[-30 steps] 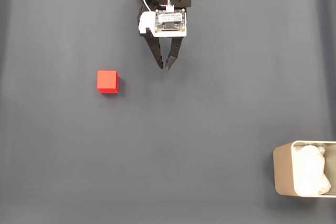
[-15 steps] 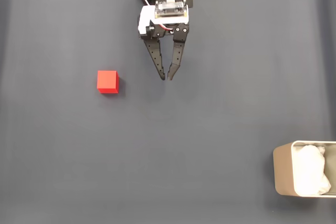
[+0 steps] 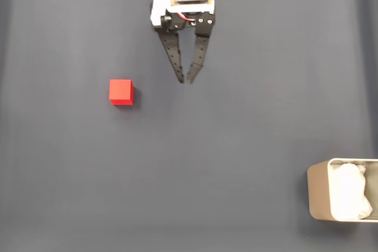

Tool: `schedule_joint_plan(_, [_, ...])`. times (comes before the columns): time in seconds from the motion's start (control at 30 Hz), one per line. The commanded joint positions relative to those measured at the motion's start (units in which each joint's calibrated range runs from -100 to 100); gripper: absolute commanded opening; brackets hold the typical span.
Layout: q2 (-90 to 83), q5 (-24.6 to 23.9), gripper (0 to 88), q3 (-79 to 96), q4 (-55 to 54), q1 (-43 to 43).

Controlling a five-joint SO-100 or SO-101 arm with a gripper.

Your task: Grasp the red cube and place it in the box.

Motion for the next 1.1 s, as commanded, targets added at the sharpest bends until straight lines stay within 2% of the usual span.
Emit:
schedule_joint_plan(0.0, [3.16, -0.10, 0.0, -8.66, 5.47, 3.33])
schedule_joint_plan(0.47, [12.09, 0.44, 0.2, -21.53, 16.46, 14.48])
schedule_joint_plan(0.87, [15.47, 0.83, 0.2, -21.71, 18.42, 22.29])
schedule_joint_plan(1.07, [17.89, 1.71, 7.5, -21.89, 19.08, 25.42])
